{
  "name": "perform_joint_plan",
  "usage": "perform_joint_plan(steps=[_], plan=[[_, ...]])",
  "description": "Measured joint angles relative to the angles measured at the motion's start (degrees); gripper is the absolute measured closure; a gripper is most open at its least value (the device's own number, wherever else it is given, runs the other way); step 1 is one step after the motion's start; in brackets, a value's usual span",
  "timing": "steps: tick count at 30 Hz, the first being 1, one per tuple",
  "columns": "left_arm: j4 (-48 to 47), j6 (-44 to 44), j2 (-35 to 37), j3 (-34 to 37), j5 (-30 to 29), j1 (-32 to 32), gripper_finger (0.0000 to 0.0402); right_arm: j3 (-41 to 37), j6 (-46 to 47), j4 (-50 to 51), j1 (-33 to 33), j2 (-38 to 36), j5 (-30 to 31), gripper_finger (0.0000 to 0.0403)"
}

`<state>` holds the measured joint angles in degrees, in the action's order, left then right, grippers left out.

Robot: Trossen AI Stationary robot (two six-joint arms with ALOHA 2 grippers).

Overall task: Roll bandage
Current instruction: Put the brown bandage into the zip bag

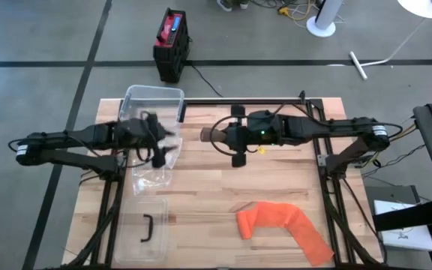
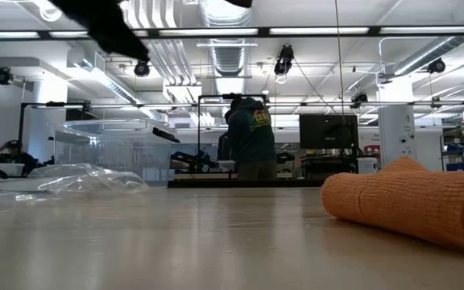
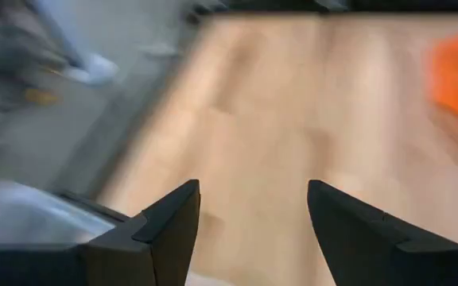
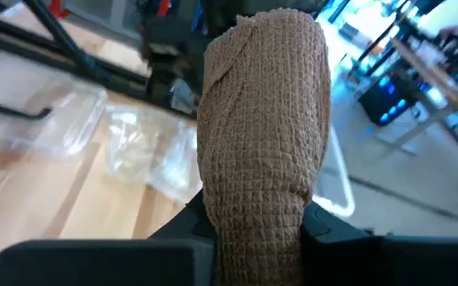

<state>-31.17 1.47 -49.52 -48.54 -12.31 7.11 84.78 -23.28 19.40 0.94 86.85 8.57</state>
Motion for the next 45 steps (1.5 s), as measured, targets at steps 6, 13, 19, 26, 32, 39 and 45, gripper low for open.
perform_joint_plan(steps=[6,13,19,26,32,39,45], plan=[[-11.07,-16.53,-1.05,6.46,7.48,-0.08,0.0177,-6.84,4.68,-3.38,0.56,-0.51,0.53,0.0334],[-7.15,-22.68,-8.63,12.95,9.57,-0.16,0.0177,-10.60,6.82,-6.40,0.45,0.91,2.41,0.0342],[1.06,-27.70,-17.53,11.80,-1.76,-0.50,0.0177,-10.69,6.82,-6.33,0.60,1.00,6.48,0.0335],[0.99,-39.86,-28.47,5.27,-4.79,-4.42,0.0177,-10.71,8.95,-3.88,0.56,1.17,6.46,0.0345],[-11.76,-46.88,-38.77,-3.14,-16.06,-8.01,0.0177,-11.72,13.31,-2.55,-0.21,1.31,6.50,0.0335],[-19.95,-52.56,-48.17,-6.42,-17.13,-8.46,0.0177,-13.31,17.16,-2.49,-2.21,1.31,6.49,0.0345],[-20.02,-54.39,-52.51,-6.90,-18.33,-8.44,0.0188,-13.58,18.97,-2.49,-3.92,1.31,7.43,0.0338]])
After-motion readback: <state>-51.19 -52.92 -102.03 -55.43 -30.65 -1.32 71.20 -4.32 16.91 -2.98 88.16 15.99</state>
